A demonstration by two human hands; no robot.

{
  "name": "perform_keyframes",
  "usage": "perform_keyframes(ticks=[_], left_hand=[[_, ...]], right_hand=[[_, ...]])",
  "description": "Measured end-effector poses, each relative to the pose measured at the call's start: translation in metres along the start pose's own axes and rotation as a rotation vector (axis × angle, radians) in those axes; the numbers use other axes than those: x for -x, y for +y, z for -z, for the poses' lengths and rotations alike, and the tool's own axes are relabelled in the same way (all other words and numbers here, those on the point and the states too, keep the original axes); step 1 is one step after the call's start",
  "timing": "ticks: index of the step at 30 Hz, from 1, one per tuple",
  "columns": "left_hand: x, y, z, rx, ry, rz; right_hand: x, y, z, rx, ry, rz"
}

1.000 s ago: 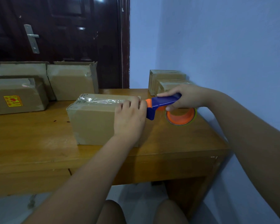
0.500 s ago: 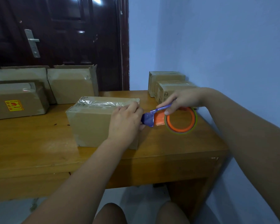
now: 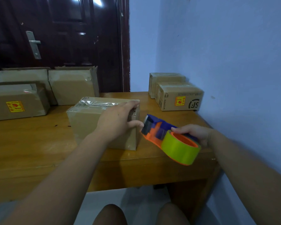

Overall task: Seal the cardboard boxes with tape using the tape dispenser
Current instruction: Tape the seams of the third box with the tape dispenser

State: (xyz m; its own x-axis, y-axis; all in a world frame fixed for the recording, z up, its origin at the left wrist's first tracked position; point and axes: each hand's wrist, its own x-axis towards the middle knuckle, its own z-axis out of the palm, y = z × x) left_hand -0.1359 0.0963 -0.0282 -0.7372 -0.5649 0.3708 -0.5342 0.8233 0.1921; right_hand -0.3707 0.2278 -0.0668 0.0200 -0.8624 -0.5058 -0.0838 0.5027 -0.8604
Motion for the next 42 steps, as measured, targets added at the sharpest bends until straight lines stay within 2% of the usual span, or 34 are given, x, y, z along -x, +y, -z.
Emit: perform_keyframes(ticks=[4,11,15,19,22,24,26,30,33,37,42], left_hand=[[-0.001,0.002,-0.005,-0.012,0.099,0.011],[-0.003,0.007,-0.018,-0.172,0.157,0.020],[-0.005,0.011,-0.021,-0.318,0.095,0.041],[-0.008,0.015,-0.011,-0.462,0.020,-0.042],[-0.007,0.009,-0.004,-0.345,0.007,-0.156],[-0.004,0.003,0.001,-0.078,0.012,-0.206],[0.002,-0.003,0.005,0.155,0.009,-0.213],[0.010,-0.006,0.006,0.295,0.050,-0.130],[0.011,-0.011,0.006,0.298,0.061,-0.029],[0.009,-0.023,0.012,0.223,0.024,0.031],[0.009,-0.026,0.019,0.116,-0.037,0.068]], right_hand=[[0.002,0.026,-0.003,-0.259,-0.154,0.043],[0.006,0.039,0.003,-0.489,-0.098,0.173],[0.008,0.027,-0.006,-0.509,-0.076,0.250],[0.003,0.017,-0.012,-0.512,-0.050,0.299],[0.000,0.013,-0.017,-0.517,-0.024,0.349],[-0.002,0.011,-0.019,-0.514,-0.023,0.378],[-0.003,0.009,-0.020,-0.491,-0.017,0.412],[0.005,0.000,-0.029,-0.476,0.056,0.495],[0.008,-0.006,-0.033,-0.556,0.116,0.535],[0.006,-0.011,-0.034,-0.506,0.092,0.586],[-0.001,-0.015,-0.037,-0.483,0.231,0.608]])
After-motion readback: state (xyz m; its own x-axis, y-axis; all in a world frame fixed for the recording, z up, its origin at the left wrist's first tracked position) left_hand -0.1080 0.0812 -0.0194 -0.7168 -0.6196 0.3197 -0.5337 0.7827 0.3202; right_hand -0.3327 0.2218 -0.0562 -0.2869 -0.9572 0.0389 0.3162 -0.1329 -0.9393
